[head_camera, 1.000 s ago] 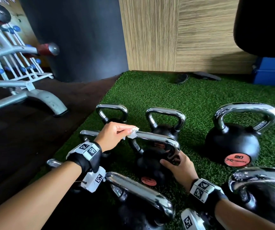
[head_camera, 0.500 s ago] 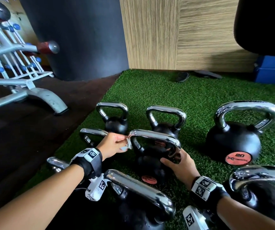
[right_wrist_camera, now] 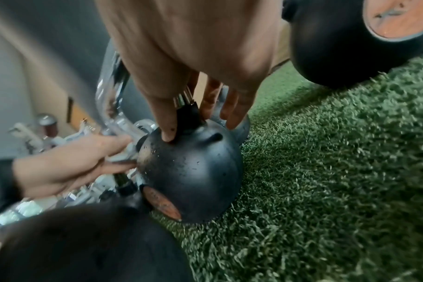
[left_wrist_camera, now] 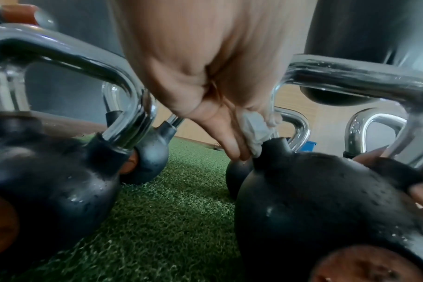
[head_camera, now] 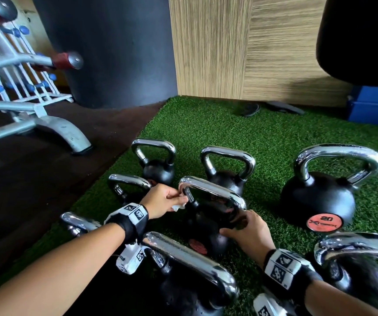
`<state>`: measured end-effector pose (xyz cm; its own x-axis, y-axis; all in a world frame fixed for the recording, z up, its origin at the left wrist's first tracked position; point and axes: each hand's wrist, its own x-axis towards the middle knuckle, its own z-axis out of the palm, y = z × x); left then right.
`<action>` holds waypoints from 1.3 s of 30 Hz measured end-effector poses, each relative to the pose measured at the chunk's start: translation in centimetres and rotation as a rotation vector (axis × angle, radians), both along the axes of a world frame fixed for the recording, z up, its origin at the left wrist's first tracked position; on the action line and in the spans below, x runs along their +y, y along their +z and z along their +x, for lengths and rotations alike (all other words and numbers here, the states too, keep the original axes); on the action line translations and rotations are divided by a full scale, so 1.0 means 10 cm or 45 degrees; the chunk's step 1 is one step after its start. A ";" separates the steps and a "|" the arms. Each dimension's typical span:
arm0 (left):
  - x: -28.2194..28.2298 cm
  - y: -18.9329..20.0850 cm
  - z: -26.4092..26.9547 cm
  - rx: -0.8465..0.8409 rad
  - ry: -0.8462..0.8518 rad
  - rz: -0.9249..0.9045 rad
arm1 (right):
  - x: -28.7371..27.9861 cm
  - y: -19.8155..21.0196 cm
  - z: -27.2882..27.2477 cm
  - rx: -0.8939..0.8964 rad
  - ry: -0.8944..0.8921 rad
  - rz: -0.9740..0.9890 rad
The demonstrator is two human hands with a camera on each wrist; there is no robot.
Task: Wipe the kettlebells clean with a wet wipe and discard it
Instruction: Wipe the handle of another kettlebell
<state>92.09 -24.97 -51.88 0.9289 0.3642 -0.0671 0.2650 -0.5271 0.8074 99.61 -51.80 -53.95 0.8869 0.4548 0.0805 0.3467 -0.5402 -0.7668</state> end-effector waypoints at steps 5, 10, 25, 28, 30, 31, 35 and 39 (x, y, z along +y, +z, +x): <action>-0.09 0.27 0.33 0.066 -0.091 0.457 | -0.08 -0.05 -0.22 -0.234 0.181 -0.043; -0.36 0.46 0.72 0.221 -0.092 0.627 | 0.09 -0.06 -0.36 -0.267 0.435 -0.054; -0.30 0.48 0.89 0.089 -0.056 0.381 | 0.34 -0.20 0.18 0.353 0.264 0.023; -0.27 0.46 0.87 -0.117 -0.064 0.109 | 0.34 -0.25 0.19 0.354 0.266 0.052; -0.29 0.47 0.84 -0.112 -0.081 0.111 | 0.34 -0.26 0.21 0.369 0.274 0.081; -0.30 0.49 0.84 -0.122 -0.095 0.134 | 0.34 -0.26 0.21 0.370 0.277 0.093; -0.31 0.57 0.75 -0.269 -0.064 -0.141 | 0.33 -0.27 0.20 0.374 0.263 0.101; -0.23 0.64 0.58 -0.162 -0.174 -0.415 | 0.34 -0.25 0.23 0.361 0.254 0.053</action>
